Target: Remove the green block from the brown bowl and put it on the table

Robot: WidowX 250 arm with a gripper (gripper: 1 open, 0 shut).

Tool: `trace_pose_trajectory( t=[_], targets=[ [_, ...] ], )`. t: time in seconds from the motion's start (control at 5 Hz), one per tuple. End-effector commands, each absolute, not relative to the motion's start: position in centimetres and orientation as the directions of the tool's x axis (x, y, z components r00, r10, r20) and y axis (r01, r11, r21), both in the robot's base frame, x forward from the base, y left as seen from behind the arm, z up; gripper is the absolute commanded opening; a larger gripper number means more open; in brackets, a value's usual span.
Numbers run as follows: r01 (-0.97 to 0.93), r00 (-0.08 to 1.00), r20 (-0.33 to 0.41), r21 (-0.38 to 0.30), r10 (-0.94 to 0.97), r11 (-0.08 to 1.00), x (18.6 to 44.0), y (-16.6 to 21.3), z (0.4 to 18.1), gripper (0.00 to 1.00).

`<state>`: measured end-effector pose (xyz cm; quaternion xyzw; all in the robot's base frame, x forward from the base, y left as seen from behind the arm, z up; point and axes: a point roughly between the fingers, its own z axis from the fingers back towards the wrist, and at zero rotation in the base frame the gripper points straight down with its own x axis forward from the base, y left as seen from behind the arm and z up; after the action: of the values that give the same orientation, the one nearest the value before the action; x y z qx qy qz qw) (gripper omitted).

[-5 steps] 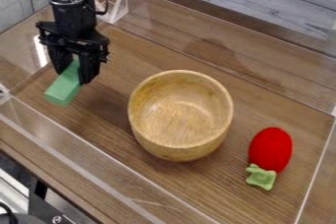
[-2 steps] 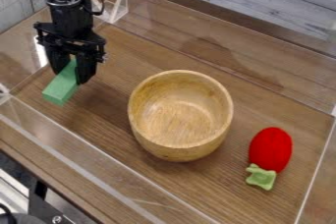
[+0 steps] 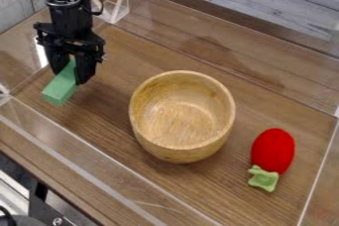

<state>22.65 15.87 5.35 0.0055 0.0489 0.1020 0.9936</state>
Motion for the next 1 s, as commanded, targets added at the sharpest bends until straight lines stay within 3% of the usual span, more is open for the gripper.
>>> trace_pose_trajectory(
  t=[0.0, 0.2, 0.8],
  targets=[
    [-0.207, 0.976, -0.058, 0.037, 0.209, 0.978, 23.3, 16.8, 6.4, 0.00],
    [-0.205, 0.977, -0.053, 0.025, 0.206, 0.978, 23.7, 16.6, 6.9, 1.00],
    [-0.187, 0.982, 0.021, 0.021, 0.186, 0.982, 25.8, 16.5, 9.9, 1.00]
  ],
)
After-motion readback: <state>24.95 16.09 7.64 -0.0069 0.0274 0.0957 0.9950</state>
